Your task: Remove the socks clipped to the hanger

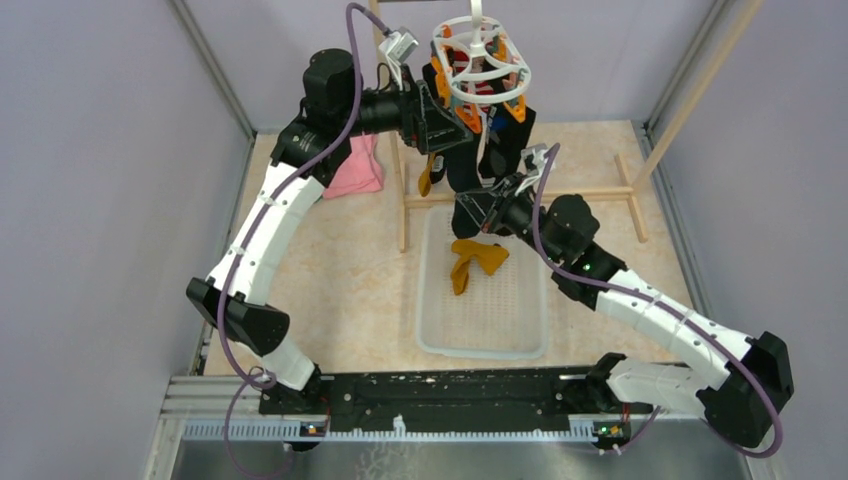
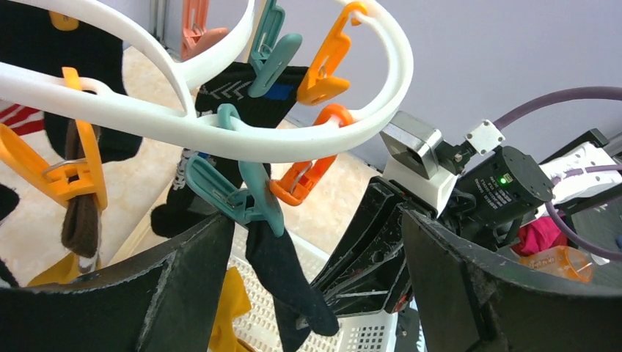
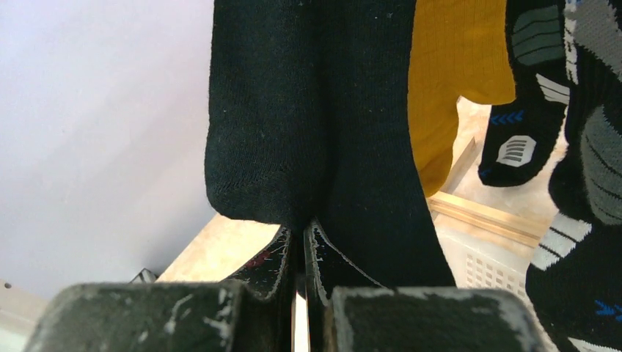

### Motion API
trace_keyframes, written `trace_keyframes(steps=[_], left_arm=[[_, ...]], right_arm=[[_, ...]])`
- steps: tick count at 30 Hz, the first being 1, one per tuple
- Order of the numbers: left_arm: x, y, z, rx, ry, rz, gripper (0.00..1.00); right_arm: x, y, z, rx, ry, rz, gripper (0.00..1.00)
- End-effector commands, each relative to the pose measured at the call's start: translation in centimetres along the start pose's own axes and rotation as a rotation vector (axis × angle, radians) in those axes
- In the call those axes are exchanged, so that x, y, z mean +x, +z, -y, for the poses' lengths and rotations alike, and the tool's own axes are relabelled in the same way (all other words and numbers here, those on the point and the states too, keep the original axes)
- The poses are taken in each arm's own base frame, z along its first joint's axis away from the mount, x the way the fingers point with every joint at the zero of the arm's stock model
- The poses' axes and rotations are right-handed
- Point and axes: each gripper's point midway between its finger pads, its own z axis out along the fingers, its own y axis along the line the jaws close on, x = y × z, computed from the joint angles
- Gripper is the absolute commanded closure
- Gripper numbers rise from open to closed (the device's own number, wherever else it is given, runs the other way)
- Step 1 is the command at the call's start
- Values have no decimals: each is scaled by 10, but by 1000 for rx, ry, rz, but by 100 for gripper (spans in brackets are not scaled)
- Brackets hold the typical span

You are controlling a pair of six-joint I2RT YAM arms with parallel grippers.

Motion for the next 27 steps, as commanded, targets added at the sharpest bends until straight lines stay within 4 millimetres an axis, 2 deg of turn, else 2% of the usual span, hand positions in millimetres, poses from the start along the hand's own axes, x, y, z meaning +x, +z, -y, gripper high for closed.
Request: trace_keyframes(steps=[1, 4, 10, 17, 21, 27], left_arm=[[-19, -1, 1, -41, 47, 63, 10], [-17, -2, 4, -30, 50, 56, 10], [6, -13, 6, -44, 56, 21, 12], [9, -17, 3, -72, 57, 11, 17], [1, -18, 2, -86, 71, 32, 19], [-11, -9, 3, -50, 54, 58, 19]], right_arm=[[-27, 3, -19, -56, -4, 62, 100], [-27, 2, -19, -60, -3, 60, 100], [-28, 0, -29, -104, 12, 52, 100], [-26, -3, -33, -125, 28, 43, 100], [-23, -4, -31, -114, 23, 30, 100], [-19, -1, -30, -110, 27, 18, 100]])
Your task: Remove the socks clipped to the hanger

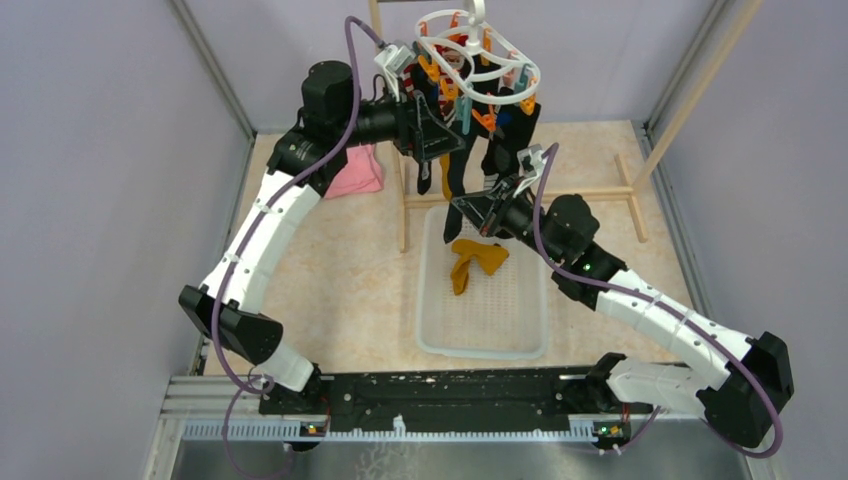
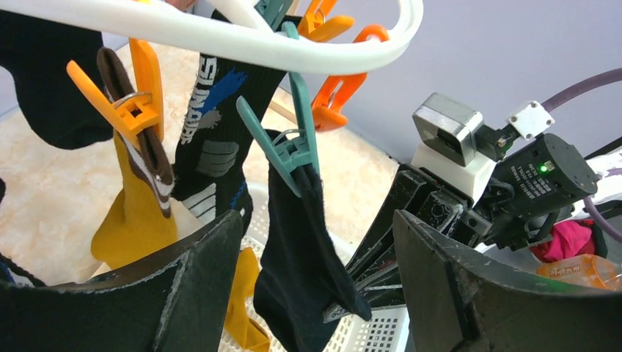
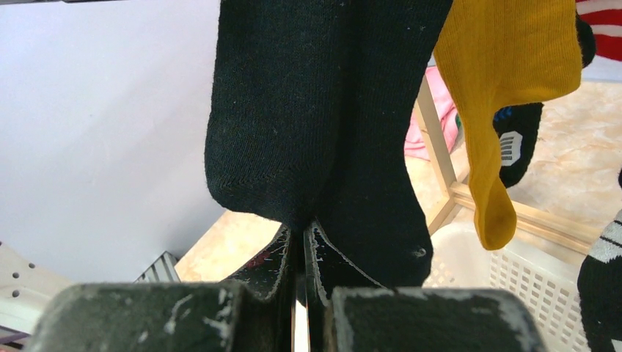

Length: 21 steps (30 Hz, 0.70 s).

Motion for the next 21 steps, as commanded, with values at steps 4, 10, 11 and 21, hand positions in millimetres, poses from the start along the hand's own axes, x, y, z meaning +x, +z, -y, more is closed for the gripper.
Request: trace_keyframes(steps=[4, 10, 11, 21], left_arm=[[-37, 2, 10, 21, 54, 89, 19], [-47, 7, 1, -10, 43, 112, 24], [-48, 8, 0, -12, 41, 115, 25], [-58, 14, 0, 11, 24, 143, 28]], right_arm=[[-23, 4, -20, -59, 4, 46, 100], [-23, 7, -21, -66, 7, 38, 100], [-23, 6, -21, -66, 7, 37, 100], [-19, 3, -22, -71, 10, 28, 100]])
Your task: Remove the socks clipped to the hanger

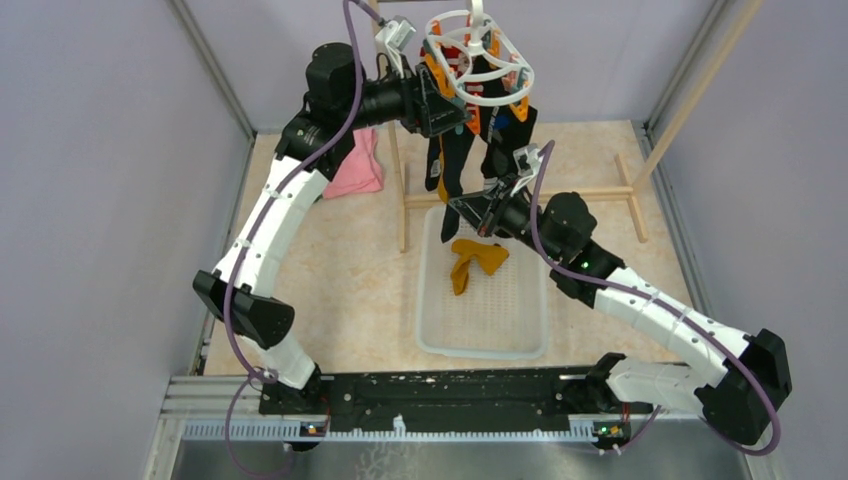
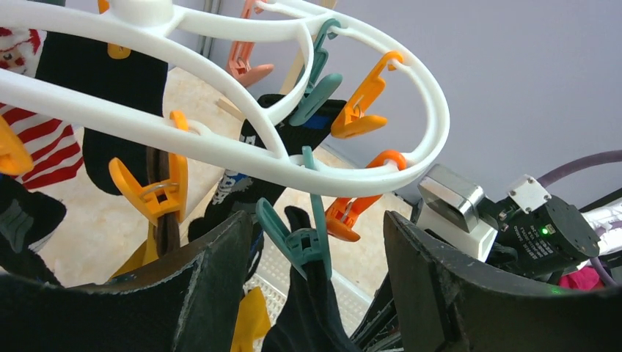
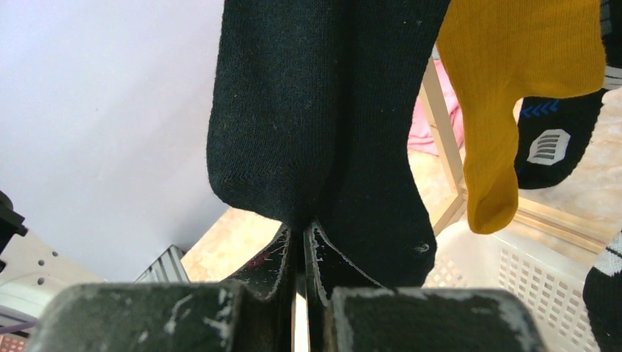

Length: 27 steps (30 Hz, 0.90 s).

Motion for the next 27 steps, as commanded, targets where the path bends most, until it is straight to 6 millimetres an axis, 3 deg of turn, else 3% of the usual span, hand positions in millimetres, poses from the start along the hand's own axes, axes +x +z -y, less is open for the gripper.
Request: trace_keyframes(steps=[1, 11, 23, 27], left_arm=[[-24, 0, 10, 34, 28, 67, 28], [-23, 3, 7, 41, 8, 67, 31], [-24, 4, 4, 38, 0, 70, 52], [-26, 4, 2, 30, 4, 75, 66]], right_arm=[[-22, 0, -19, -58, -1, 49, 100], [-19, 1, -19, -62, 3, 41, 100], [-6, 1, -15, -65, 18, 11, 100], [-2, 0, -14, -62, 23, 2, 100]])
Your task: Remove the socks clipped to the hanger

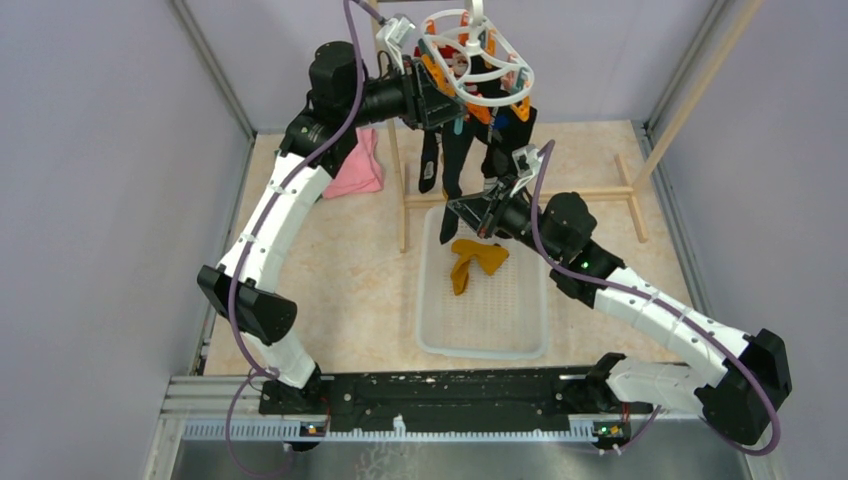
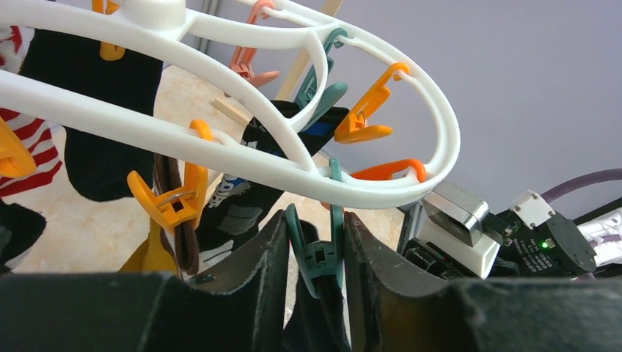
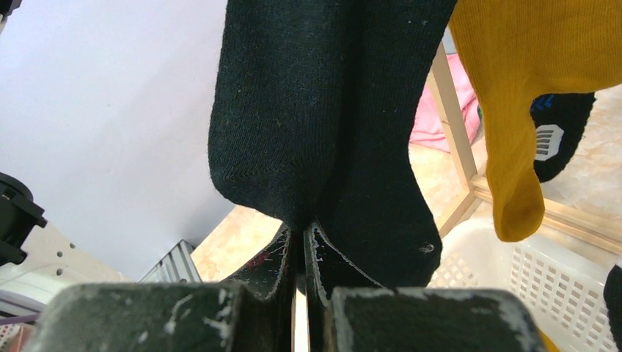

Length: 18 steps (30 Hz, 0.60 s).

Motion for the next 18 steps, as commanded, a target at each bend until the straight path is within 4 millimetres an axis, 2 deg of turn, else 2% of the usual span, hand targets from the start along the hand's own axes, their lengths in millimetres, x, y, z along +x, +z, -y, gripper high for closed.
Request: trace_keyframes(steps=[1, 7, 13, 18], left_arm=[[-23, -2, 10, 26, 52, 61, 71], [-24, -3, 9, 14, 53, 63, 100], [-24, -3, 10, 21, 54, 61, 100], [-24, -4, 13, 28, 54, 62, 100]], right_arm=[[-4, 0, -8, -36, 4, 14, 100], [0, -3, -5, -20, 8, 9, 100], [3, -13, 3, 28, -6, -2, 100], [24, -35, 18, 92, -18, -55, 100]])
